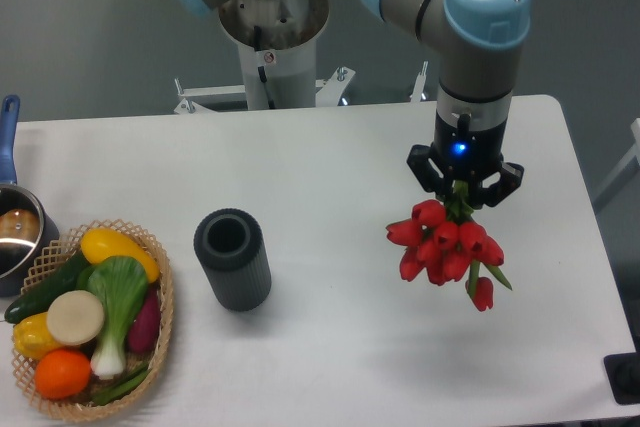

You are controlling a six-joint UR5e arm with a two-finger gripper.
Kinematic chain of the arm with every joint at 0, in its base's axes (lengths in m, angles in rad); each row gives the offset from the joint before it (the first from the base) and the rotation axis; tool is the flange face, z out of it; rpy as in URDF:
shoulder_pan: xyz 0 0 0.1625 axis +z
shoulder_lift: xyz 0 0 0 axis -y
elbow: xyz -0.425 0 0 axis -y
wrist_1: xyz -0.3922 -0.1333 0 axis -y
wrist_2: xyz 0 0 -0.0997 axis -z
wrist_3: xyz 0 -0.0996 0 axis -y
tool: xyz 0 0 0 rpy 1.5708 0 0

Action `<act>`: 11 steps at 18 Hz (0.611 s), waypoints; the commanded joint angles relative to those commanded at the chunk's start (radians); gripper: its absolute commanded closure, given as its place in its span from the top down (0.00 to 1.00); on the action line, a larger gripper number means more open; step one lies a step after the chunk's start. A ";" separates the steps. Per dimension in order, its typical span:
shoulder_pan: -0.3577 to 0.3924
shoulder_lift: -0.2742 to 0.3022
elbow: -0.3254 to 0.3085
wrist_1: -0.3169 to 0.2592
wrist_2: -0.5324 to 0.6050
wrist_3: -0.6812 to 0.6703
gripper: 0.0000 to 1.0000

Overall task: Insert the flowers into the vase
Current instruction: 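Carry the held red tulip bunch toward the black vase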

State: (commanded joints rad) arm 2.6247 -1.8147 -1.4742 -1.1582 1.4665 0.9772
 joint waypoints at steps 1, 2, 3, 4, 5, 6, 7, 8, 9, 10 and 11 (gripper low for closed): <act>-0.006 0.005 -0.002 0.000 -0.005 -0.005 0.00; -0.011 0.009 -0.003 0.002 -0.017 -0.005 0.00; -0.014 0.011 -0.003 0.003 -0.034 -0.009 0.00; -0.014 0.012 -0.003 0.003 -0.055 -0.009 0.00; -0.014 0.014 -0.003 0.005 -0.072 -0.011 0.00; -0.015 0.018 -0.008 0.009 -0.089 -0.024 0.00; -0.012 0.020 -0.009 0.012 -0.112 -0.040 0.00; -0.012 0.020 -0.009 0.015 -0.145 -0.069 0.00; -0.014 0.021 -0.014 0.021 -0.172 -0.098 0.00; -0.012 0.023 -0.020 0.047 -0.195 -0.116 0.00; -0.014 0.025 -0.029 0.092 -0.225 -0.126 0.00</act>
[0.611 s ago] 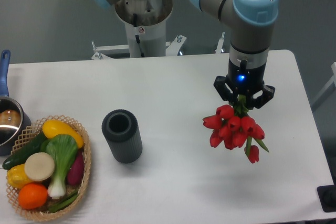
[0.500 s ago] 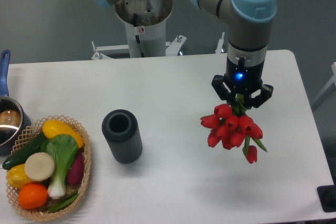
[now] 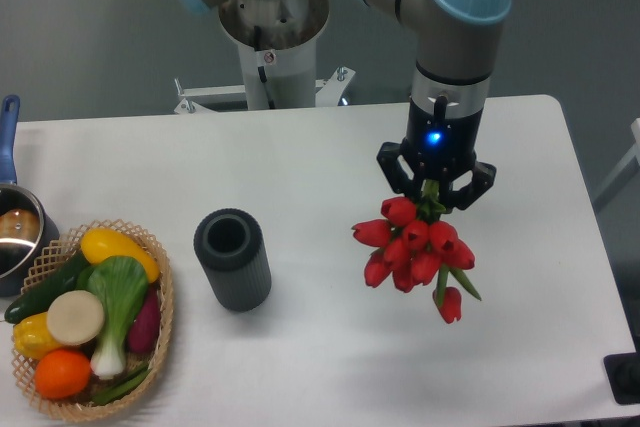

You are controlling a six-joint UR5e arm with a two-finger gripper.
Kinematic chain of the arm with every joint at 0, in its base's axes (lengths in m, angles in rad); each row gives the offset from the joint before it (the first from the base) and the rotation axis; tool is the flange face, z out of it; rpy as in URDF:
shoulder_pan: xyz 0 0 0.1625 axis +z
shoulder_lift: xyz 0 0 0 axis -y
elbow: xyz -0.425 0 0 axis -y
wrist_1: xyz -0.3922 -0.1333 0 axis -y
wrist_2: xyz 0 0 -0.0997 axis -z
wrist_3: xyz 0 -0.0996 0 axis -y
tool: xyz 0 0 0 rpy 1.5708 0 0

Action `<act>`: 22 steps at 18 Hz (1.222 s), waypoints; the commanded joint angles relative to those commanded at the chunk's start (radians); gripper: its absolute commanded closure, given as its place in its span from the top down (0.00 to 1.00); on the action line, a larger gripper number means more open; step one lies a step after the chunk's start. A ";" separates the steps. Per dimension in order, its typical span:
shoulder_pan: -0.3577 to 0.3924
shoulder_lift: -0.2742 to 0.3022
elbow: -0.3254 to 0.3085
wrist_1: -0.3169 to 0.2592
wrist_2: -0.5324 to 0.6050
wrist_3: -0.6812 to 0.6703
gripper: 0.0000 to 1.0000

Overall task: Insert the flowers into the vase
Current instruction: 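Carry the held red tulip bunch toward the black vase, then lower the tulip stems down into the black vase opening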

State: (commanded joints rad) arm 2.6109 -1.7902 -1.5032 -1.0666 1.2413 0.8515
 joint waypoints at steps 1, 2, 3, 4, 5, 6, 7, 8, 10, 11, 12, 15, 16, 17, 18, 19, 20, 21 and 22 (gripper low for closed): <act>0.000 0.002 -0.015 0.049 -0.047 -0.012 0.00; 0.000 0.002 -0.031 0.094 -0.106 -0.037 0.00; -0.002 0.002 -0.043 0.130 -0.165 -0.069 0.00; -0.002 0.002 -0.054 0.161 -0.219 -0.092 0.00; -0.002 0.000 -0.060 0.189 -0.282 -0.101 0.00; 0.000 -0.002 -0.060 0.200 -0.349 -0.107 0.00; 0.003 -0.002 -0.060 0.201 -0.409 -0.112 0.00; 0.009 -0.002 -0.055 0.201 -0.455 -0.114 0.00; 0.015 0.006 -0.052 0.203 -0.497 -0.117 0.00; 0.017 0.020 -0.052 0.206 -0.509 -0.117 0.00; 0.018 0.032 -0.052 0.209 -0.537 -0.115 0.00; 0.020 0.054 -0.069 0.269 -0.653 -0.117 0.00; 0.020 0.054 -0.069 0.298 -0.696 -0.117 0.00; 0.021 0.052 -0.071 0.321 -0.750 -0.117 0.00; 0.024 0.049 -0.071 0.329 -0.805 -0.115 0.00; 0.034 0.046 -0.074 0.330 -0.856 -0.115 0.00; 0.041 0.045 -0.084 0.330 -0.899 -0.106 0.00; 0.041 0.043 -0.097 0.339 -0.936 -0.094 0.00; 0.043 0.043 -0.113 0.346 -0.962 -0.074 0.00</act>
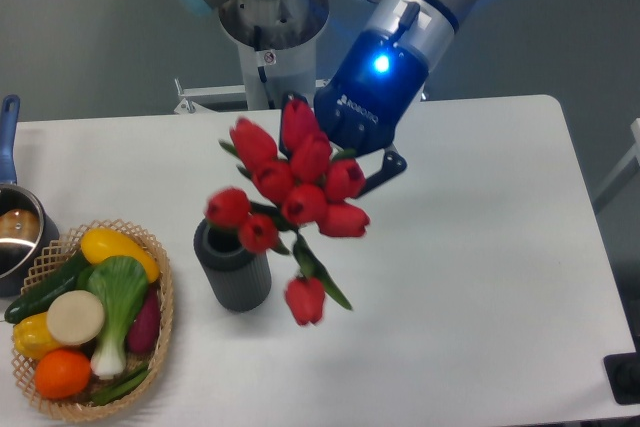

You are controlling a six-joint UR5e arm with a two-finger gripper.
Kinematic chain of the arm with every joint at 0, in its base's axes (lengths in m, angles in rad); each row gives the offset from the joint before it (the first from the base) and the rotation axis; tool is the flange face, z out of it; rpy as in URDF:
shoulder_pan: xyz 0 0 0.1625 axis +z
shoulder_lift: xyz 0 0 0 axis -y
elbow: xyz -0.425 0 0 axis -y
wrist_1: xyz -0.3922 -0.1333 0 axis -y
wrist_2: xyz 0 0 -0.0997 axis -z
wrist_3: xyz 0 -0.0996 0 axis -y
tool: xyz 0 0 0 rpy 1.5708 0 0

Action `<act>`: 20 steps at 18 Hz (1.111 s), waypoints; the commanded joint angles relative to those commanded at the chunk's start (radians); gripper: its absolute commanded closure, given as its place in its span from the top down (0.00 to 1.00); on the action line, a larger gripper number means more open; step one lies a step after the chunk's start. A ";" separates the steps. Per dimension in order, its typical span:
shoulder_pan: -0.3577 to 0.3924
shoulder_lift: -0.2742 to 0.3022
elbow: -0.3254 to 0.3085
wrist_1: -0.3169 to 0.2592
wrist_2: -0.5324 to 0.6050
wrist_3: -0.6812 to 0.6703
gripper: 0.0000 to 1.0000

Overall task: Insert the flowers into the vase
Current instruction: 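Lower the tulip stems down into the black vase opening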

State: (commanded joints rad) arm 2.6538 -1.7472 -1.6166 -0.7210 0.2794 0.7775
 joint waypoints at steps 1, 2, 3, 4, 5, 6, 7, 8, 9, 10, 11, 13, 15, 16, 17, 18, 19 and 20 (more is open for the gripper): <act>0.000 0.000 -0.015 0.002 -0.015 0.029 0.04; 0.002 0.000 -0.047 0.002 -0.029 0.073 0.06; 0.002 0.000 -0.077 0.002 -0.051 0.119 0.07; -0.001 0.006 -0.104 0.002 -0.075 0.143 0.07; -0.002 0.015 -0.130 0.002 -0.095 0.147 0.07; -0.002 0.021 -0.146 0.002 -0.114 0.149 0.07; -0.002 0.029 -0.158 0.002 -0.129 0.151 0.07; -0.003 0.029 -0.163 0.002 -0.143 0.151 0.07; -0.005 0.029 -0.164 0.002 -0.146 0.151 0.07; -0.006 0.028 -0.166 0.002 -0.149 0.152 0.07; -0.009 0.025 -0.166 0.002 -0.149 0.157 0.07; -0.014 0.021 -0.178 0.002 -0.149 0.166 0.07; -0.015 0.020 -0.203 0.002 -0.149 0.206 0.07; -0.017 0.017 -0.215 0.002 -0.149 0.235 0.07; -0.027 0.014 -0.223 0.002 -0.149 0.258 0.08; -0.035 0.009 -0.229 0.002 -0.149 0.269 0.08; -0.035 0.002 -0.235 0.002 -0.149 0.275 0.09; -0.037 -0.002 -0.236 0.002 -0.148 0.282 0.09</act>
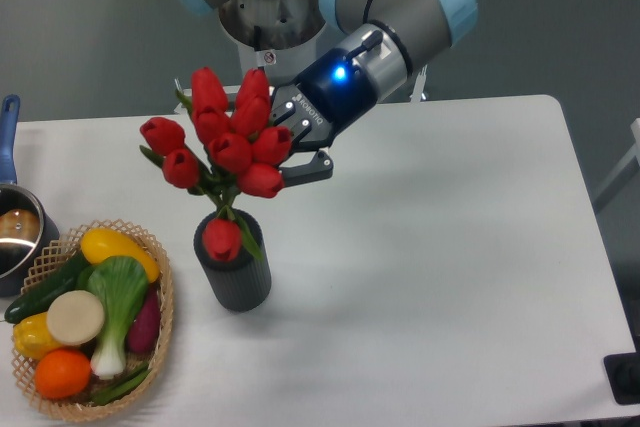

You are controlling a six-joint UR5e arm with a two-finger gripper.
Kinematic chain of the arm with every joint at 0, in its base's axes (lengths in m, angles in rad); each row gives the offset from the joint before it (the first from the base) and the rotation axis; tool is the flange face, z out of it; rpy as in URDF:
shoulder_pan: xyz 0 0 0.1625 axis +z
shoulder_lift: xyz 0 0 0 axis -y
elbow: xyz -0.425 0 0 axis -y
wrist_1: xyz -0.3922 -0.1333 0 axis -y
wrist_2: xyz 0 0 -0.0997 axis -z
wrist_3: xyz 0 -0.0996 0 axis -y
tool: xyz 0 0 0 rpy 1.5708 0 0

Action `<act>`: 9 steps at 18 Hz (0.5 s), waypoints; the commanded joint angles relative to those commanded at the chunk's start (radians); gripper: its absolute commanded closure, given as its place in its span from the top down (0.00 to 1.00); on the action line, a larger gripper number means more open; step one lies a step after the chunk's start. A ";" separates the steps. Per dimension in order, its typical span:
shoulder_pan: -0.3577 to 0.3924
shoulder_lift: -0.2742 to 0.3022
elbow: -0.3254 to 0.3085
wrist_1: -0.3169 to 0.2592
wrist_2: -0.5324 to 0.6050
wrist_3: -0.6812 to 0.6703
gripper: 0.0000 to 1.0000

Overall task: Insert the flowers into the vase
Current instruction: 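Lower the tulip stems down into the black vase opening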

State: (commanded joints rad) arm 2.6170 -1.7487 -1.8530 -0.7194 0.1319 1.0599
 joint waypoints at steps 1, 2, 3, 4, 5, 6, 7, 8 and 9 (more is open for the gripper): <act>0.000 -0.009 0.000 0.000 0.000 0.009 0.09; -0.002 -0.018 0.000 0.000 0.000 0.017 0.09; -0.003 -0.021 -0.003 -0.002 0.002 0.020 0.10; -0.011 -0.025 -0.018 0.000 0.003 0.025 0.10; -0.012 -0.026 -0.035 0.000 0.005 0.038 0.11; -0.012 -0.026 -0.054 0.000 0.008 0.063 0.11; -0.014 -0.026 -0.069 -0.002 0.009 0.090 0.11; -0.014 -0.028 -0.081 -0.003 0.011 0.110 0.12; -0.015 -0.037 -0.090 -0.003 0.011 0.118 0.15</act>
State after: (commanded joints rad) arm 2.6016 -1.7855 -1.9435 -0.7225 0.1427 1.1780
